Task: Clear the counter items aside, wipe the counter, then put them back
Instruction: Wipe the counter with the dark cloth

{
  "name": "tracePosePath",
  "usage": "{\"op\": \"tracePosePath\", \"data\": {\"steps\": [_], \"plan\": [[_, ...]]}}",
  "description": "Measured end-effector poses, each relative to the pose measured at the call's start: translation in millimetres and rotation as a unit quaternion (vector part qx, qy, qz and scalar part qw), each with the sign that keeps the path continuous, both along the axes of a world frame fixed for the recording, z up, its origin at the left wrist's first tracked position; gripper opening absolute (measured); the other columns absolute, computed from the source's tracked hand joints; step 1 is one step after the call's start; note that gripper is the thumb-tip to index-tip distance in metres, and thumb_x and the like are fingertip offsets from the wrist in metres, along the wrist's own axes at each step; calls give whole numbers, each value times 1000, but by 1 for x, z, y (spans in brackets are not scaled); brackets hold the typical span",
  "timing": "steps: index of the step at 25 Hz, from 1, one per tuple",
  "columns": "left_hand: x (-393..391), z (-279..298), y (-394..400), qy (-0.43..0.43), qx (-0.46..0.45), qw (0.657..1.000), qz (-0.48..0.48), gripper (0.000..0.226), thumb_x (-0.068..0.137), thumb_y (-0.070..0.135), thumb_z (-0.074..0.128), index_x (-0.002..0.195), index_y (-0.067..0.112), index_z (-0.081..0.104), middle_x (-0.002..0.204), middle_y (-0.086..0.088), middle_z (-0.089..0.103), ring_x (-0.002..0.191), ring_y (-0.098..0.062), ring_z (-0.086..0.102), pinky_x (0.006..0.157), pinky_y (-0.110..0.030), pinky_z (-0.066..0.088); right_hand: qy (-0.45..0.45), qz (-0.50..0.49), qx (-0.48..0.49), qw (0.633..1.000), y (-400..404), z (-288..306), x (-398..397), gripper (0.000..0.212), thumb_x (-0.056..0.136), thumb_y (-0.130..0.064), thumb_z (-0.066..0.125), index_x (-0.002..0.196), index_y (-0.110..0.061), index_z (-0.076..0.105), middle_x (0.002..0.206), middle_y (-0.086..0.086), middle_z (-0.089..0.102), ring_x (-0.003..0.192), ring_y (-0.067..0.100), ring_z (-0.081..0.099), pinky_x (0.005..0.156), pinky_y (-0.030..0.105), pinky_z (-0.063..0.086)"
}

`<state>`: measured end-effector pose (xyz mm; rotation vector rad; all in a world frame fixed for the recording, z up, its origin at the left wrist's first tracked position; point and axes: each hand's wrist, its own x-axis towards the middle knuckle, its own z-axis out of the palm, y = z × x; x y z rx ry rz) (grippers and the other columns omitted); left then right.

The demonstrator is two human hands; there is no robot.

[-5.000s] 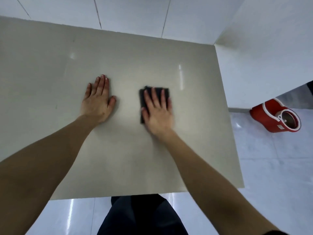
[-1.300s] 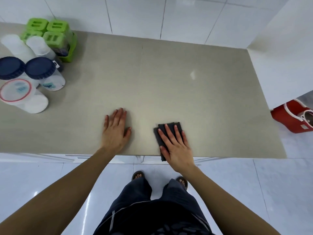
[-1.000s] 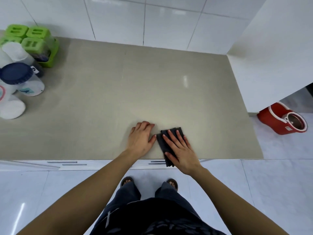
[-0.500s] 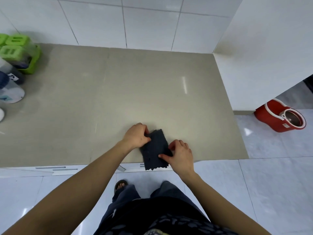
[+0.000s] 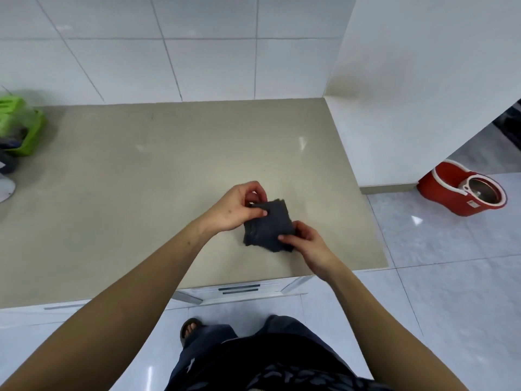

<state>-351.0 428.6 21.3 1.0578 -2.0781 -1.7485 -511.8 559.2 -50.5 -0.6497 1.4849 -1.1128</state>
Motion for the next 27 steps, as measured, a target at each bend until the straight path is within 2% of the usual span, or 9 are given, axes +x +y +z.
{"op": "tracePosePath", "data": {"steps": [5, 9, 13, 15, 18, 20, 22, 24, 27], "plan": [[-33, -17, 22, 19, 88, 989, 116, 36, 87, -6, 55, 115, 16, 53, 99, -9, 60, 72, -18, 61, 48, -22, 51, -67, -86, -4, 994, 11, 11, -64, 18, 84, -4, 69, 97, -15, 62, 97, 8, 70, 81, 20, 66, 68, 34, 57], [-42, -50, 47, -45, 102, 987, 116, 37, 87, -6, 53, 116, 16, 52, 91, -8, 52, 66, -22, 56, 54, -37, 59, 50, -79, 52, 994, 5, 11, -89, 25, 81, -7, 73, 101, -16, 63, 104, 15, 69, 86, 24, 65, 71, 36, 57], [-88, -74, 79, -179, -23, 983, 37, 38, 84, 10, 62, 118, 22, 51, 95, -2, 55, 78, -30, 63, 73, -42, 58, 275, -32, 114, 954, 21, -4, -127, 31, 80, -13, 75, 108, -19, 61, 105, 6, 65, 93, 23, 64, 74, 30, 55], [-90, -78, 82, -252, -176, 952, 1, 42, 83, 23, 64, 122, 25, 49, 112, -2, 54, 100, -27, 58, 83, -39, 52, 405, -7, 101, 909, 29, -10, -124, 35, 81, -14, 72, 114, -22, 60, 113, 1, 62, 101, 21, 61, 80, 29, 53], [-83, -87, 77, -245, -370, 894, -61, 52, 88, 32, 54, 138, 24, 40, 138, -1, 44, 128, -24, 41, 103, -36, 39, 563, 34, 16, 825, 37, -18, -107, 44, 86, -17, 65, 129, -19, 56, 134, 1, 55, 123, 25, 49, 102, 36, 45], [-82, -96, 77, -240, -414, 868, -135, 61, 96, 35, 41, 151, 20, 20, 159, 0, 21, 147, -20, 17, 119, -35, 19, 578, 82, -4, 812, 49, -28, -93, 49, 94, -22, 55, 141, -15, 47, 149, 3, 44, 141, 26, 34, 115, 38, 32], [-79, -106, 79, -272, -421, 845, -184, 64, 100, 39, 29, 154, 16, 3, 163, 1, 1, 150, -16, -3, 123, -37, 1, 581, 124, 1, 805, 61, -39, -81, 52, 101, -27, 42, 151, -15, 30, 159, 1, 26, 150, 22, 14, 123, 35, 13], [-78, -113, 79, -286, -420, 839, -193, 64, 100, 41, 24, 153, 16, -3, 163, 1, -5, 150, -14, -8, 122, -38, -4, 584, 130, 8, 801, 67, -47, -78, 54, 104, -29, 34, 154, -18, 18, 162, -2, 14, 151, 18, 1, 123, 32, 2], [-76, -116, 78, -273, -416, 844, -198, 65, 100, 42, 25, 153, 17, -2, 163, 3, -7, 150, -14, -10, 122, -38, -6, 586, 121, 5, 801, 67, -50, -78, 53, 104, -29, 33, 154, -18, 18, 162, -3, 13, 151, 17, -1, 123, 33, 0]]}}
